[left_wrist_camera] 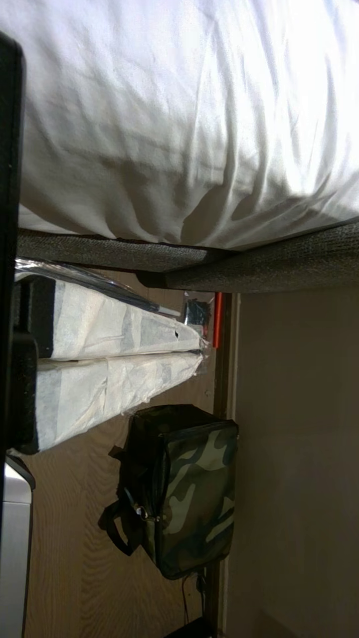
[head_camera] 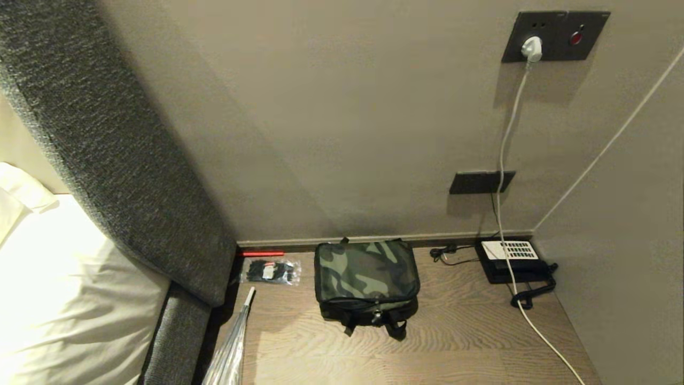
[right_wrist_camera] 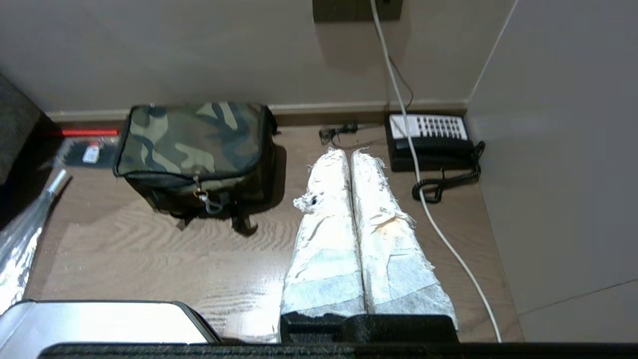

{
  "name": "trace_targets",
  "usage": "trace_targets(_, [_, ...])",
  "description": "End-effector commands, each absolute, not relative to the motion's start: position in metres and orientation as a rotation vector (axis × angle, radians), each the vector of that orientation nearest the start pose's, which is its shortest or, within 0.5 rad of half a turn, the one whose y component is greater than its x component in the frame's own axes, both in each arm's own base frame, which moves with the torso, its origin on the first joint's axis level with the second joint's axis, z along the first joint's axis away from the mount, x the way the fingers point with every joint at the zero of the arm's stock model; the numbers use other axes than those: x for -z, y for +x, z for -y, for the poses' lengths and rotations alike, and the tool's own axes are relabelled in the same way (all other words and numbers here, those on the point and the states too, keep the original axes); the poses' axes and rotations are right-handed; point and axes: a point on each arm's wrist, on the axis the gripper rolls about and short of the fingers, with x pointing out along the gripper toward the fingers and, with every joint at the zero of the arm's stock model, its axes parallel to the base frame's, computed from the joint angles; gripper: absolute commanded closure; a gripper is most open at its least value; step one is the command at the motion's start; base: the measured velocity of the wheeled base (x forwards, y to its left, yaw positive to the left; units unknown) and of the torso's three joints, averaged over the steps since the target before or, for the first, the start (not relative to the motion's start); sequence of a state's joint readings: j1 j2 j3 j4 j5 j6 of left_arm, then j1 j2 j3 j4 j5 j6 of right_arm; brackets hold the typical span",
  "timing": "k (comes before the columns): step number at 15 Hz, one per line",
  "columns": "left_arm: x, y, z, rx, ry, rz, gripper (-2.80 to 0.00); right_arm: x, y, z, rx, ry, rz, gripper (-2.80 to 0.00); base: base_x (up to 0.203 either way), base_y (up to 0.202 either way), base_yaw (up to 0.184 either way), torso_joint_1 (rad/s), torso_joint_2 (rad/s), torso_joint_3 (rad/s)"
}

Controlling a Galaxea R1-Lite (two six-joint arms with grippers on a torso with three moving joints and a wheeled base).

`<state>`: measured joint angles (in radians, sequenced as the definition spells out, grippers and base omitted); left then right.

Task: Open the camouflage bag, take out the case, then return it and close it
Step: Open the top of the storage box

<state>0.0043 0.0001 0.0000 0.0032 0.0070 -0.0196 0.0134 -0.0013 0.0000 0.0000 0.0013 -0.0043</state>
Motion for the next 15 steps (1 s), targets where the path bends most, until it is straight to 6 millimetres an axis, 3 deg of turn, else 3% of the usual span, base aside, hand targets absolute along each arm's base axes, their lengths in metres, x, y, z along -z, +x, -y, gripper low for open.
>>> trace_targets(1, [-0.0743,-0.0227,-0.0001,-0.012,-0.020,-0.004,0.00,-0.0758,-0.0231,0.0003,-0.015,-0.005,0.004,0.00,0.000,0.000,0.000,-0.001,0.01,-0.196])
trace_targets(15, [-0.0743,-0.0227,-0.0001,-0.012,-0.019,-0.005,0.00,-0.0755,-0.0231,0.0003,-0.015,-0.005,0.003,0.00,0.000,0.000,0.000,0.002,0.00,-0.198])
